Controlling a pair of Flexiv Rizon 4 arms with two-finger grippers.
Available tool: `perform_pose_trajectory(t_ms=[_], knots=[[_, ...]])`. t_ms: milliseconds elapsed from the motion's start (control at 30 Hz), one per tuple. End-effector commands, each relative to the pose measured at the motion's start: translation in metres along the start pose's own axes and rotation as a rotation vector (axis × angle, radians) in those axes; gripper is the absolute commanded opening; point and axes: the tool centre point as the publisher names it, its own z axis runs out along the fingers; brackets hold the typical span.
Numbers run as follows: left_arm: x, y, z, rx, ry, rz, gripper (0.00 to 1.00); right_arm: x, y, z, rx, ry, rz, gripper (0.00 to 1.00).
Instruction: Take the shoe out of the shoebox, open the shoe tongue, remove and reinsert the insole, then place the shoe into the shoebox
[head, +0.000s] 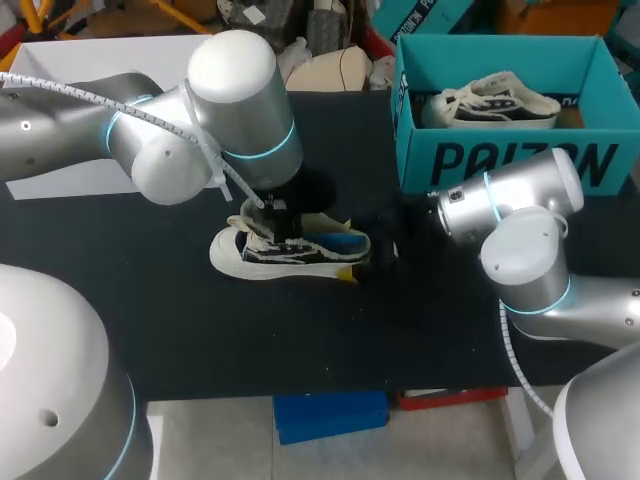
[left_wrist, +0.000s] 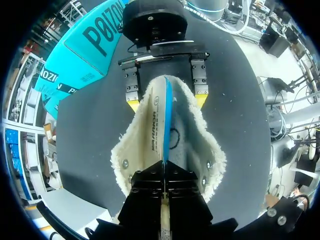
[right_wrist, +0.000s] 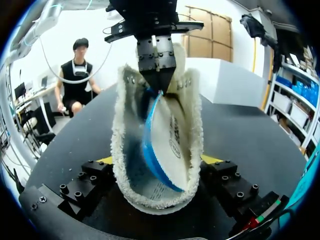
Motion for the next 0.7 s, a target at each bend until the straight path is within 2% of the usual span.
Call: perform_pose_trajectory(t_ms=[33, 200, 533, 567, 600, 633, 700], knots=[[0.003, 0.002, -0.002, 0.031, 0.010, 0.001, 0.00, 0.002, -0.003, 0.002, 0.002, 0.000, 0.001, 0.00], [0.006, -0.002, -0.006, 0.087, 0.025, 0.014, 0.00, 0.002, -0.003, 0.002, 0.002, 0.000, 0.001, 0.00], [0.009, -0.015, 0.008, 0.164, 0.057, 0.093, 0.00, 0.002, -0.003, 0.002, 0.002, 0.000, 0.001, 0.00], [0.010, -0.016, 0.008, 0.170, 0.060, 0.103, 0.04, 0.002, -0.003, 0.002, 0.002, 0.000, 0.001, 0.00], [0.010, -0.017, 0.009, 0.174, 0.065, 0.110, 0.27, 0.002, -0.003, 0.002, 0.002, 0.000, 0.001, 0.00], [0.010, -0.018, 0.009, 0.165, 0.057, 0.121, 0.39, 0.002, -0.003, 0.002, 0.002, 0.000, 0.001, 0.00], [0.010, -0.018, 0.009, 0.156, 0.022, 0.123, 0.46, 0.002, -0.003, 0.002, 0.002, 0.000, 0.001, 0.00]])
